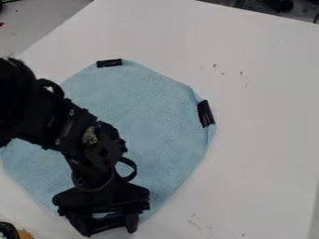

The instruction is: Fold the cloth from bottom to the center

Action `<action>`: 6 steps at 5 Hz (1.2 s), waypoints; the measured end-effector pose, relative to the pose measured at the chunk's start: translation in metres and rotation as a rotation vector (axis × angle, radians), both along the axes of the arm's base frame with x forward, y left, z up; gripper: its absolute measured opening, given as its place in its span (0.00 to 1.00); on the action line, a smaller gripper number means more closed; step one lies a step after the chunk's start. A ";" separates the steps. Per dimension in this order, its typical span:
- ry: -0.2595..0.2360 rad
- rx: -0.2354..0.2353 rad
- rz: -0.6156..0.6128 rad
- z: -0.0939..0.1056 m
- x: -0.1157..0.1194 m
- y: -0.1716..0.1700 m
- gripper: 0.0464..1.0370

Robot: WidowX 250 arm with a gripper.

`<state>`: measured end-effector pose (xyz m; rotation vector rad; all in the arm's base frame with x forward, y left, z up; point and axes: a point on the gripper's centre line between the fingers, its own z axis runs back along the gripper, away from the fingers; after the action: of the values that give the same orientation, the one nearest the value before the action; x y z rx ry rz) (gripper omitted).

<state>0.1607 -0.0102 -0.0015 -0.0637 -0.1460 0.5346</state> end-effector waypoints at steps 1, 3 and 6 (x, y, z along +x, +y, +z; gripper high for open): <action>-0.004 0.012 -0.021 0.000 0.004 0.001 0.84; 0.015 0.074 -0.073 0.002 0.005 0.001 0.75; 0.017 0.169 0.115 0.074 0.033 0.026 0.27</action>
<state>0.1938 0.0161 0.0721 0.1142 -0.1785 0.6358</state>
